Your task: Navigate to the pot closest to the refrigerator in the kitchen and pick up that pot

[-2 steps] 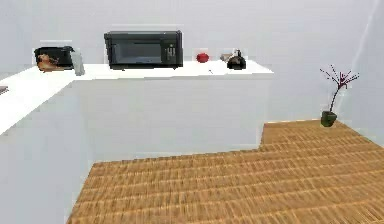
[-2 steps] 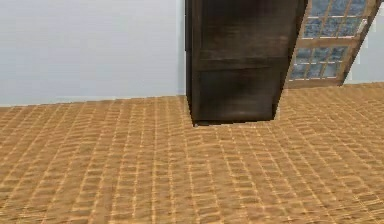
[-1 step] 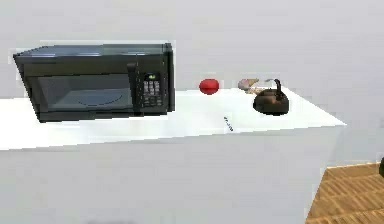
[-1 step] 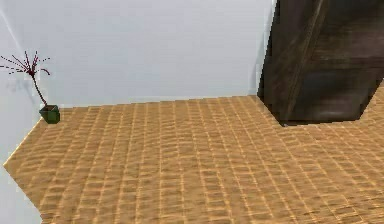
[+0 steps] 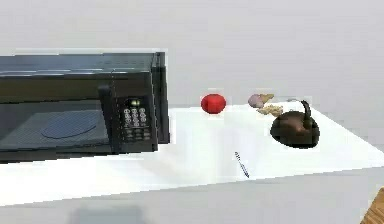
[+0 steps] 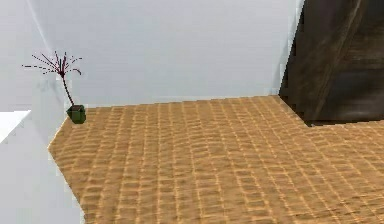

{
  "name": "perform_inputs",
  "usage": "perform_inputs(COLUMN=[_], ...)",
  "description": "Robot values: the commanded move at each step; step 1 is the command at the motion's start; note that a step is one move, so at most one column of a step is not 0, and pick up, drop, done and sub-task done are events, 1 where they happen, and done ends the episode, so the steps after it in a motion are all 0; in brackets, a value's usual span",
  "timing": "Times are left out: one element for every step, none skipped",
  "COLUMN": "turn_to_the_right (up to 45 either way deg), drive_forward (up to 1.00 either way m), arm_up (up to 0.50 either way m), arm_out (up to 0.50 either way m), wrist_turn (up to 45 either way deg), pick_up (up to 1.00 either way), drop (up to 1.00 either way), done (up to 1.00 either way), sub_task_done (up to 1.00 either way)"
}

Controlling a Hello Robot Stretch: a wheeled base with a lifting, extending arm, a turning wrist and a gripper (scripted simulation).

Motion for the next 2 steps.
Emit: perform_inputs(turn_to_the_right=[-45.0,-45.0], drive_forward=[0.0,0.0], arm_up=[0.0,0.0], arm_out=[0.0,0.0], wrist_turn=[0.0,0.0], pick_up=[0.0,0.0], drop=[0.0,0.0], done=[0.0,0.0], sub_task_done=[0.0,0.0])
